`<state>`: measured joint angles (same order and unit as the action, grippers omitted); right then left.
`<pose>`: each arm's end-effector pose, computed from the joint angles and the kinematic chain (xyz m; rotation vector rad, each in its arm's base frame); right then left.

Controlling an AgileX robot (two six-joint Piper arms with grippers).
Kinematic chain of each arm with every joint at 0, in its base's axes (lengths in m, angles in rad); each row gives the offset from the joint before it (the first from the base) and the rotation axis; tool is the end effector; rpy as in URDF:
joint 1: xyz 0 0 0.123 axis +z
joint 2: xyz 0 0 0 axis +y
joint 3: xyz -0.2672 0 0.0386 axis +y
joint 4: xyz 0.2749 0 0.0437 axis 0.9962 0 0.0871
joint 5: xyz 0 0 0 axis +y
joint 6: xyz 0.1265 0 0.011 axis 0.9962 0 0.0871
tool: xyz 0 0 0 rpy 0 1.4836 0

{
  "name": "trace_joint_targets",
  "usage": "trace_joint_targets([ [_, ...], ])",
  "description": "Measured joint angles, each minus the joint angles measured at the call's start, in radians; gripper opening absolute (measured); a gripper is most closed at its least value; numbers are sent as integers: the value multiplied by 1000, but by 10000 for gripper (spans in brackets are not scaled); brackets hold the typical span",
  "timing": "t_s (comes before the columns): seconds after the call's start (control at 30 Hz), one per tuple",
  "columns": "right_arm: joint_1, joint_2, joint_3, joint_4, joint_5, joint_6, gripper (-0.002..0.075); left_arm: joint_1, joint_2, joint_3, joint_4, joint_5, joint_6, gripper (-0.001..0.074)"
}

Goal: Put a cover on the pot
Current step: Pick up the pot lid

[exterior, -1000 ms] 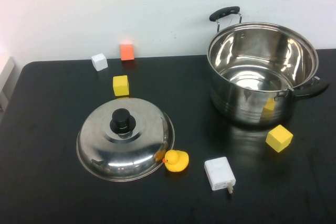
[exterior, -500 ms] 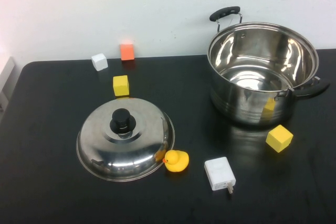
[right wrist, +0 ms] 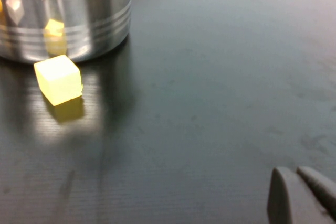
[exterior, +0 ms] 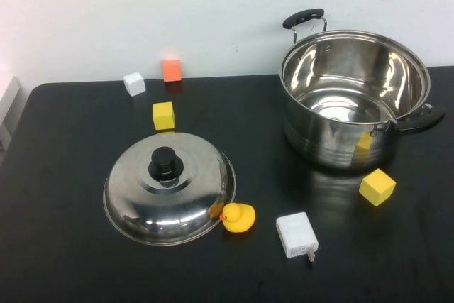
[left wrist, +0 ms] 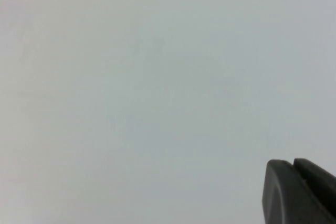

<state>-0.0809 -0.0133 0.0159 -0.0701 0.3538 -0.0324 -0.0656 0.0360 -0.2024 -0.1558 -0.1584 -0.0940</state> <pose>0.1290 -0.0136 0.1673 0.0011 1.8417 -0.1478 0.1146 -0.0044 0.3104 -0.1276 1.1577 -0.2632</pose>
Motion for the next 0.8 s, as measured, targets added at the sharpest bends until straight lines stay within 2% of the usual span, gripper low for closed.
trace_joint_targets([
  [0.13, 0, 0, 0, 0, 0, 0, -2, 0, 129, -92, 5, -44, 8, -1],
  [0.27, 0, 0, 0, 0, 0, 0, -2, 0, 284, -109, 10, -233, -24, -1],
  [0.37, 0, 0, 0, 0, 0, 0, -2, 0, 412, -111, 71, -351, -37, -1],
  [0.5, 0, 0, 0, 0, 0, 8, -2, 0, 590, -140, 172, -393, -73, 30],
  [0.6, 0, 0, 0, 0, 0, 11, -2, 0, 730, -189, 257, -397, -125, 130],
  [0.8, 0, 0, 0, 0, 0, 12, -2, -2, 997, -320, 497, -413, -289, 421],
])
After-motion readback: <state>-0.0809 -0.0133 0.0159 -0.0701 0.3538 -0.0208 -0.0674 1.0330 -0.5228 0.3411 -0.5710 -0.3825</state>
